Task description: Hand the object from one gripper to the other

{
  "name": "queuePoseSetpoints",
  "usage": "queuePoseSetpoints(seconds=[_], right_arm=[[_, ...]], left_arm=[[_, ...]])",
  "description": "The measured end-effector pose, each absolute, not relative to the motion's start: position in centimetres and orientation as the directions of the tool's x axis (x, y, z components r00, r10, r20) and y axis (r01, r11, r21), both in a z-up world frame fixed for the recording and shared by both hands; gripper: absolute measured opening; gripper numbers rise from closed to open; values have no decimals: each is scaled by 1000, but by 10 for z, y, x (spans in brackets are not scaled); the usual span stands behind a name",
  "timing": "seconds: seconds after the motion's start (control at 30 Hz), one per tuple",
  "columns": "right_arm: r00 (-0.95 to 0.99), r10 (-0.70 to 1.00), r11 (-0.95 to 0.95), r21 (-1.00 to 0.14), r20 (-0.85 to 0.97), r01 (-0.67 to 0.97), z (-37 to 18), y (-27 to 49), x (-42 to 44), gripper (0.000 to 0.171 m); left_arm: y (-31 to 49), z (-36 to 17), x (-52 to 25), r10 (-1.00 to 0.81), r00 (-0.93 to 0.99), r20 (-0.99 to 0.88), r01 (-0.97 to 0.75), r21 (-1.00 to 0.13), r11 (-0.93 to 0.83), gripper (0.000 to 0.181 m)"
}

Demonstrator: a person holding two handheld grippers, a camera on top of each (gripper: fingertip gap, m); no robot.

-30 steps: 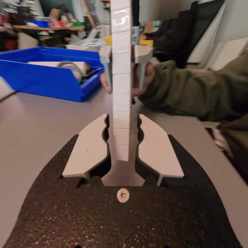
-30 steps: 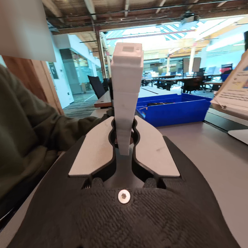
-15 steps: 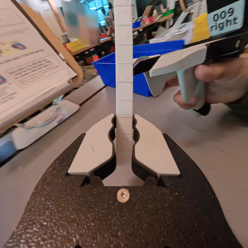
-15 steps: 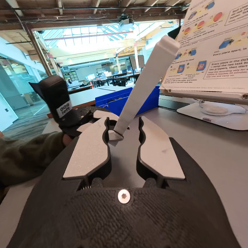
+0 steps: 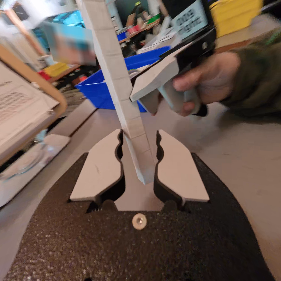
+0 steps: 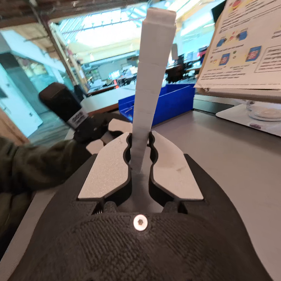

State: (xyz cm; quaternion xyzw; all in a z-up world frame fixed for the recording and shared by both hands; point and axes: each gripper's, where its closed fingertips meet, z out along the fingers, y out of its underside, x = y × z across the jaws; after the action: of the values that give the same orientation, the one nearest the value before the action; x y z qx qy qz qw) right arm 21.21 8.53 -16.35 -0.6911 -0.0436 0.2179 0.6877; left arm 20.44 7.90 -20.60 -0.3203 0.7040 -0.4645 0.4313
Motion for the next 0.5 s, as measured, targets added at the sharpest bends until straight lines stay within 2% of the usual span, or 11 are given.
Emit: queuePoseSetpoints(seconds=[0.03,0.13,0.3,0.33,0.43,0.5], right_arm=[[890,399,-71,-975,-223,-212,-164,81,208,21],[829,527,-88,-982,-187,-166,-160,69,191,21],[772,627,-73,-995,-103,-73,-161,63,164,21],[774,626,-61,-996,-93,-70,-160,64,162,21],[806,586,-27,-996,-89,-91,-155,68,167,20],[846,521,21,-990,-110,-141,-150,72,178,22]], left_arm=[[75,-203,200,-843,-479,-245,-52,-951,306,44],[73,-192,188,-803,-591,-76,-75,-986,149,44],[57,-192,165,-658,-751,60,-157,-984,89,34],[55,-192,164,-649,-758,64,-160,-983,89,24],[60,-188,172,-683,-724,99,-168,-985,35,22],[68,-177,179,-717,-681,152,-143,-987,-73,22]])
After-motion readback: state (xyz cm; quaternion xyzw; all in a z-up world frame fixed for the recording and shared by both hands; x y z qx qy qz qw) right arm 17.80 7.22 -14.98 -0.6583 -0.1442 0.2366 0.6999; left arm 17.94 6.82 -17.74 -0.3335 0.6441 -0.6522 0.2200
